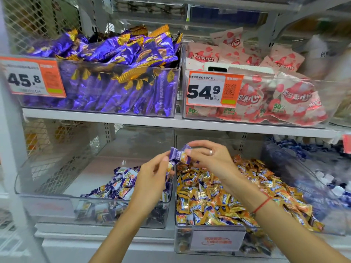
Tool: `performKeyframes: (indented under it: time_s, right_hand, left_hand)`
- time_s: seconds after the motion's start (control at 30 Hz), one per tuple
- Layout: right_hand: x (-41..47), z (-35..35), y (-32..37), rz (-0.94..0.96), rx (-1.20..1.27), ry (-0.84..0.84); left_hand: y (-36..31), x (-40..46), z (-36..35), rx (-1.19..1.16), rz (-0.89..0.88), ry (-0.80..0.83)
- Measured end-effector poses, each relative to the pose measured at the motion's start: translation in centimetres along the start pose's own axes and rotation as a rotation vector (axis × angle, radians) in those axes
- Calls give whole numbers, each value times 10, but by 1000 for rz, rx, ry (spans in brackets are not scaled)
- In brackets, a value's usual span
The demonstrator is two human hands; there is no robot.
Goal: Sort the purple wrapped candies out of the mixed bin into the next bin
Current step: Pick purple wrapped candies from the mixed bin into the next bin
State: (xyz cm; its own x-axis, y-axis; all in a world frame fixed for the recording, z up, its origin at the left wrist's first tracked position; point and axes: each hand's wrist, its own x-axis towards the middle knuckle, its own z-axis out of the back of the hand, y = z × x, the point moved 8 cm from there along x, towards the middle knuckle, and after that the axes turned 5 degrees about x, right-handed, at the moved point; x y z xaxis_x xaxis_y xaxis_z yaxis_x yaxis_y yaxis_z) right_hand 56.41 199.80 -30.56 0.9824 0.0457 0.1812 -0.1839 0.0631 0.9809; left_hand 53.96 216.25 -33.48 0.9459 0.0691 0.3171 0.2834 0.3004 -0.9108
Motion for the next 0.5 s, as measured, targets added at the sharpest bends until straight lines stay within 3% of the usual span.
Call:
performKeyframes:
  time_s: [0.07, 0.17, 0.3, 0.37, 0.43, 0.5]
  right_hand:
    - [2, -23, 8, 86, 6, -1]
    - [13, -57, 15, 157, 47, 23]
    - [22, -97, 9, 101, -217, 347]
    - [23, -90, 7, 131, -380, 432]
    - [27, -61, 14, 237, -458, 334]
    - [30, -27, 12, 275, -505, 191]
  left_hand:
    - [-1, -1, 8, -115, 112, -74]
    - [-5, -1, 28, -125, 63, -158]
    - [18, 8, 64, 97, 55, -244]
    - [32, 14, 69, 318, 103, -154]
    - [42, 15, 65, 509, 149, -44]
    - [36, 10, 59, 592, 112, -41]
